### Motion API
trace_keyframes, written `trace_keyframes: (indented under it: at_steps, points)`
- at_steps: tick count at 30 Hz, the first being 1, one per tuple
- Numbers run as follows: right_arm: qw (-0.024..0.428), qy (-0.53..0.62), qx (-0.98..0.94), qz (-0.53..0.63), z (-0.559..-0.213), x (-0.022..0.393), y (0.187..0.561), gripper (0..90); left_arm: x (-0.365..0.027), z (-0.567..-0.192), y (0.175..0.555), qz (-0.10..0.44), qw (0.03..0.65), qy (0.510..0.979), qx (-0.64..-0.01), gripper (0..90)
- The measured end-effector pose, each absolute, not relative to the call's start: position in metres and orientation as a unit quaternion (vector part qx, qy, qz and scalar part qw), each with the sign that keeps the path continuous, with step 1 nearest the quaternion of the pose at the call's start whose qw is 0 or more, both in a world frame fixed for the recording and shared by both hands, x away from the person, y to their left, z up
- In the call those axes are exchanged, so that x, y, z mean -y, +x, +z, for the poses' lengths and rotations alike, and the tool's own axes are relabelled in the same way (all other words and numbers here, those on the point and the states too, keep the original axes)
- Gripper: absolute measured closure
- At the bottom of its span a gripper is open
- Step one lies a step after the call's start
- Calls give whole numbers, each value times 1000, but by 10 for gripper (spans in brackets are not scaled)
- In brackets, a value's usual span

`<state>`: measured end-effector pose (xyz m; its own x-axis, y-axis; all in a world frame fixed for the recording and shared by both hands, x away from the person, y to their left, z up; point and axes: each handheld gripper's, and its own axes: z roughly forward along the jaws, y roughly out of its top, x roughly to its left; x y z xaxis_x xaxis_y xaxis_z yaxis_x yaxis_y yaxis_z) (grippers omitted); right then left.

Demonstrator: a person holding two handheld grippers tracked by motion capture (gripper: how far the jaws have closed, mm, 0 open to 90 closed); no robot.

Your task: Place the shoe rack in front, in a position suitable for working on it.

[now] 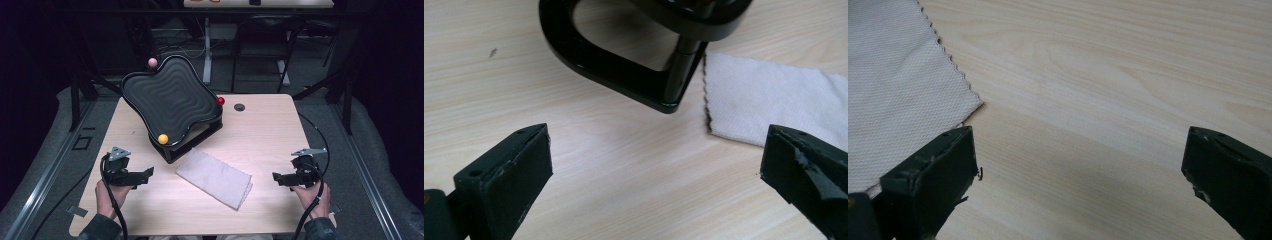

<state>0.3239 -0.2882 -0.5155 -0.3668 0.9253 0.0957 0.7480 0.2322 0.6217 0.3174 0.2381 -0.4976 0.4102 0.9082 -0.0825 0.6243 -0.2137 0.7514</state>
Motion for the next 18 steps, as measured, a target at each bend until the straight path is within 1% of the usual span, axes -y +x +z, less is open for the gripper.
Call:
trace_keyframes:
  at_steps: [6,10,15,18]
  points:
    - [147,540,-771,303,-515,287,323,1,-219,-495,314,182,371,777,-476,0]
    - [142,536,-777,299,-516,284,324,4,-200,-497,315,161,363,795,-459,0]
    - [140,530,-782,297,-517,280,326,6,-187,-498,316,147,358,805,-450,0]
    - [137,527,-786,295,-517,277,327,7,-176,-496,315,145,355,815,-435,0]
